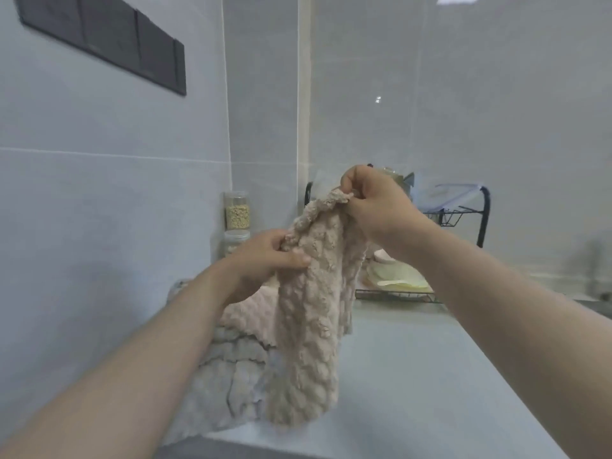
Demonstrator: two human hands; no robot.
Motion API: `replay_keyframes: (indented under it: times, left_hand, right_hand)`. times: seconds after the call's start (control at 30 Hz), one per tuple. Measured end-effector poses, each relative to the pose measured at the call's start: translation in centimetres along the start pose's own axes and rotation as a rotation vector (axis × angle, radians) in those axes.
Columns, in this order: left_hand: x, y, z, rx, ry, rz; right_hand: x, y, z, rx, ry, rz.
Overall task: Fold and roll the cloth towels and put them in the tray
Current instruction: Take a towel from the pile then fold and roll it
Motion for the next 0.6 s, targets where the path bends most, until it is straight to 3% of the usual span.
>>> replay_keyframes:
  times: [0.13, 0.27, 0.47, 0.6]
  left_hand:
    - [1.1, 3.3, -3.8, 0.338, -0.269, 0.076]
    - [2.4, 6.4, -7.7, 0.282, -0.494, 0.035]
    - [0.6, 6.7, -9.9, 0.335, -0.557, 0.087]
    - [-4.1, 4.1, -8.7, 0.148, -0.383, 0.144]
  right_hand:
    - [0.3, -1.9, 5.3, 0.061, 0.01, 0.001]
    - [1.7, -1.7, 9.5, 0.134, -0.026, -0.053]
    - [4.0, -0.8, 14.5, 0.189, -0.019, -0.116]
    - [5.2, 1.6, 17.0, 0.25, -0.014, -0.159]
Point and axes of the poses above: each hand's wrist, its own x-axis away from the middle knuckle, its own z-axis out of the back of the hand, y = z × x, the point moved 9 cm from there along -x, towards the middle knuckle, and after that the axes turned 14 degrees about z, right-handed, at the moved point
